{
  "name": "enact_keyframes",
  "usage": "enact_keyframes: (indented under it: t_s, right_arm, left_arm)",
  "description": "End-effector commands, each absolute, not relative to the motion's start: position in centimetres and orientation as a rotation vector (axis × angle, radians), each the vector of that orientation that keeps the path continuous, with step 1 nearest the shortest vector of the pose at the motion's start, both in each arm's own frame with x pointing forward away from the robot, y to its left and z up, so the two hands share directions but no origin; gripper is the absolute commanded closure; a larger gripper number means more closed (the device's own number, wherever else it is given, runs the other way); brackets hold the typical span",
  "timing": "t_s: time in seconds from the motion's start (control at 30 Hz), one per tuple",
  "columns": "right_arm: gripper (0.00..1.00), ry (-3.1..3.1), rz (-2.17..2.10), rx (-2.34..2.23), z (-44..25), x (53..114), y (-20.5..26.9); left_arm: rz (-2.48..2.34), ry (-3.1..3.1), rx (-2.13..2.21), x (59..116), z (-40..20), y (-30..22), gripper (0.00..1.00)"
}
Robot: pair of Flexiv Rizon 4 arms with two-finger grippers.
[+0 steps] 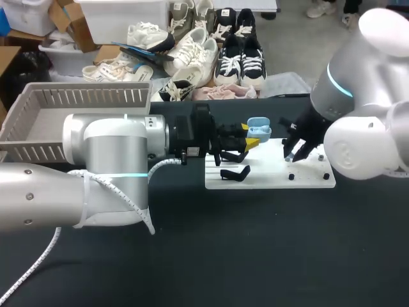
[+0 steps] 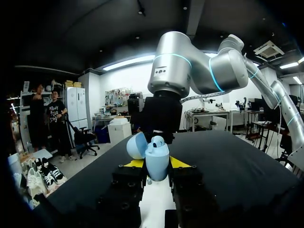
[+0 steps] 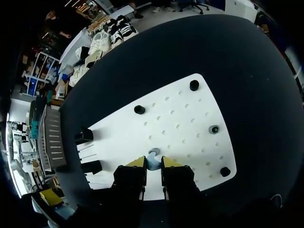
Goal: Pick up each earbud case from the left stands, insert the matching earbuds, close the lid, and place the case in the box.
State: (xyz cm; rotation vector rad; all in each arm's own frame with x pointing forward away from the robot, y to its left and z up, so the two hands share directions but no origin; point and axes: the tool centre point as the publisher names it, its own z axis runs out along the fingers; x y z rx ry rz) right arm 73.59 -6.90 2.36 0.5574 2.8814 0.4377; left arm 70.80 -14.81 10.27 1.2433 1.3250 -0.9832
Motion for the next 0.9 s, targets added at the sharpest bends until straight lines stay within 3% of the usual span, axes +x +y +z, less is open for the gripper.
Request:
enact_keyframes:
  t_s: [0.03,0.9]
  right_arm:
    - [1.0,2.882,0.44,0.559,2.5,73.7,-6.9]
    - [1.0,2.93,0.378,0.403,7.1,67.8,-8.6]
  left_arm:
    - [-0.981,1.324,1.24,70.7,10.2,-14.8,1.0]
    - [-0.981,1.324,1.24,70.7,10.2,-14.8,1.0]
